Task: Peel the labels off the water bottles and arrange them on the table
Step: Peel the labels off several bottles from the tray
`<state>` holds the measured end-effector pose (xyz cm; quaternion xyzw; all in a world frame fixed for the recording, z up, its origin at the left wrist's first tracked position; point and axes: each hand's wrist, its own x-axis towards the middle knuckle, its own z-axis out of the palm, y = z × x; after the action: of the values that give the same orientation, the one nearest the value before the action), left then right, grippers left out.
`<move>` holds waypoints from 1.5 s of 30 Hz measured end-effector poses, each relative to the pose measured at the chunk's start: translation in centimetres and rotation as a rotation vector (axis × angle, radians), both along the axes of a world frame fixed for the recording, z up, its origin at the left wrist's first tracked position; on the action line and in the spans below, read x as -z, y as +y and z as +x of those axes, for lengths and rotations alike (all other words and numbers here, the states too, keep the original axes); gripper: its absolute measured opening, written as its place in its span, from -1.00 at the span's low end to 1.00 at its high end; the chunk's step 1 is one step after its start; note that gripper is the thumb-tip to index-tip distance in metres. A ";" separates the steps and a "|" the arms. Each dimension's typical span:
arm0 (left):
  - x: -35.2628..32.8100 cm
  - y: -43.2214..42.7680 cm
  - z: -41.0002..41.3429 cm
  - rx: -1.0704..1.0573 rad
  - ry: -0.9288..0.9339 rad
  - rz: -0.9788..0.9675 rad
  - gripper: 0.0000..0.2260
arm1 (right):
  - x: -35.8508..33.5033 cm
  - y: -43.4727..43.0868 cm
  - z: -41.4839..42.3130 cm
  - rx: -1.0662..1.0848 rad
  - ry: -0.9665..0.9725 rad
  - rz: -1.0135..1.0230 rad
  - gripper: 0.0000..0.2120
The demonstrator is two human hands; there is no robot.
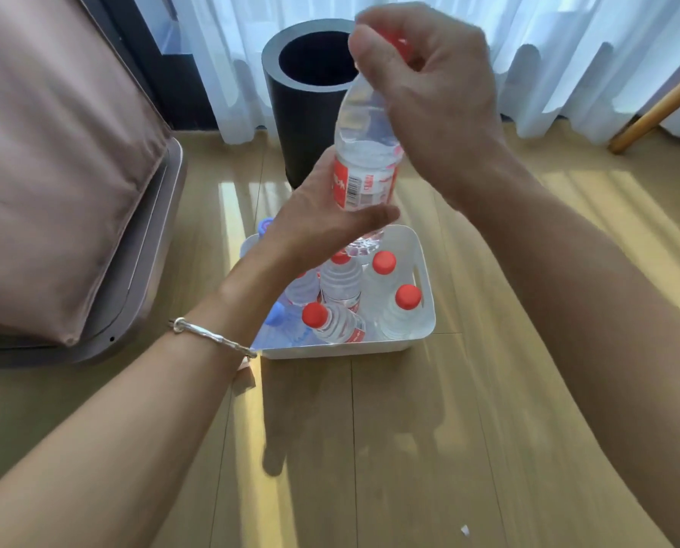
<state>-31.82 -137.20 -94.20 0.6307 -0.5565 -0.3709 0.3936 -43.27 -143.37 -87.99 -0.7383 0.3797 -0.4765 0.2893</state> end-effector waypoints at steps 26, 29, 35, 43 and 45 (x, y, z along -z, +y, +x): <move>0.8 1.3 1.0 -0.167 -0.081 -0.155 -0.76 | 5.6 3.4 0.4 -0.404 -0.288 0.889 -0.72; 1.0 1.4 1.1 -0.121 -0.103 -0.150 -0.66 | 5.8 3.1 0.7 -0.378 -0.326 0.888 -0.71; 1.7 1.0 1.3 -0.107 -0.129 -0.188 -0.58 | 6.3 2.6 1.2 -0.359 -0.408 0.893 -0.58; 2.4 0.2 1.1 -0.107 -0.092 -0.161 -0.47 | 7.0 2.6 0.7 -0.370 -0.406 0.905 -0.67; 2.4 0.1 1.2 -0.100 -0.049 -0.140 -0.51 | 7.0 2.6 0.7 -0.407 -0.431 0.905 -0.70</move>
<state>-30.59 -137.09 -96.64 0.6374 -0.5585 -0.2955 0.4411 -42.54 -140.74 -95.03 -0.4841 0.3284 -0.3404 0.7362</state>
